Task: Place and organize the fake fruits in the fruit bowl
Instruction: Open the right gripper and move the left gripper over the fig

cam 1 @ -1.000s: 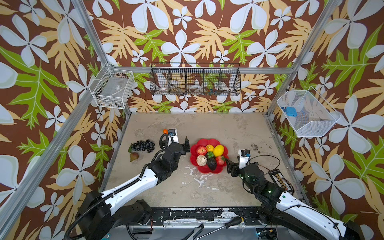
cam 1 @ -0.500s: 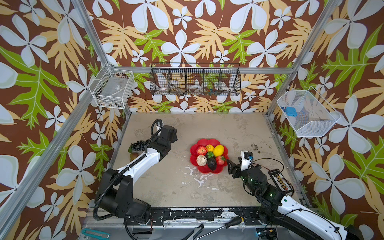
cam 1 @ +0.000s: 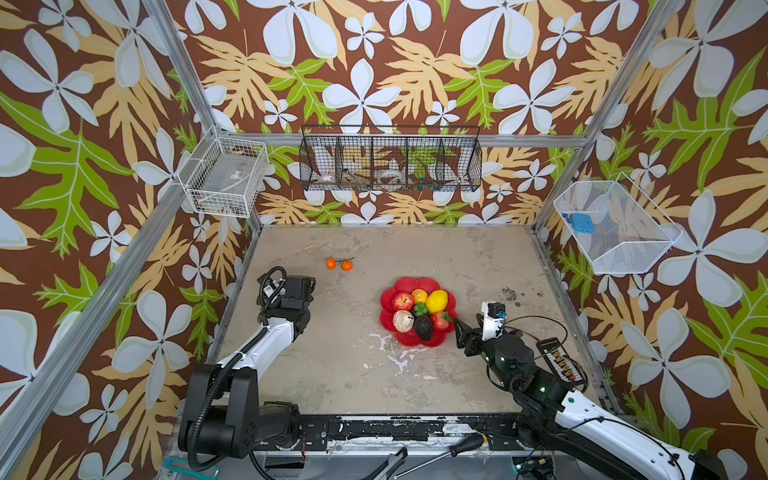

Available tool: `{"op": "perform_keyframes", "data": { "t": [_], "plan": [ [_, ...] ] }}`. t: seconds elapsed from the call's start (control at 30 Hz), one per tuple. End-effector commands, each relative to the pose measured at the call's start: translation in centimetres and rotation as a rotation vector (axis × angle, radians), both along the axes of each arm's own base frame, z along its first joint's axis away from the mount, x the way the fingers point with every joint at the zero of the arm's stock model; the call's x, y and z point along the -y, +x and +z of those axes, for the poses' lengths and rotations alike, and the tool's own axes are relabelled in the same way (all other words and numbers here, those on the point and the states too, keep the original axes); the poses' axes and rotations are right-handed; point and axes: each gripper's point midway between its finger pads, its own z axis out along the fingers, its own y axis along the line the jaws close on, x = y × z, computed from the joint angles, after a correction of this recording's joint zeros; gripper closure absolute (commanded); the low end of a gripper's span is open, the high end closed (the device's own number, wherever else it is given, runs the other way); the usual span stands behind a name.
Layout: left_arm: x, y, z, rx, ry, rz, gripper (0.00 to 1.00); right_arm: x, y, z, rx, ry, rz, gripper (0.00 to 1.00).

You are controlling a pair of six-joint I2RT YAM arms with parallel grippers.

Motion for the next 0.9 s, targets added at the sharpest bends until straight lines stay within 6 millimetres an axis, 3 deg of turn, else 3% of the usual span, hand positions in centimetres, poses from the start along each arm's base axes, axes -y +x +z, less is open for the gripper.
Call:
{"op": "perform_keyframes", "data": {
  "t": [0.0,0.17,0.3,0.43,0.87],
  "plan": [
    [-1.8,0.3,-0.4,0.033,-0.027,0.069,0.02,0.2,0.0,0.3,0.003,0.006,-0.009,0.26],
    [-4.5,-0.1,-1.4,0.032,-0.072,0.142,0.05,0.2,0.0,0.5,0.009,0.014,-0.01,0.26],
    [-5.3,0.4,-2.1,0.029,-0.106,0.142,0.09,0.2,0.0,0.5,0.008,0.013,-0.011,0.26],
    [-5.9,0.6,-3.0,-0.004,-0.107,0.151,0.17,0.2,0.0,0.4,0.005,0.014,-0.011,0.26],
    [-6.2,1.0,-4.9,-0.041,-0.137,0.143,0.27,0.0,0.1,0.1,-0.005,0.011,-0.006,0.26]
  ]
}}
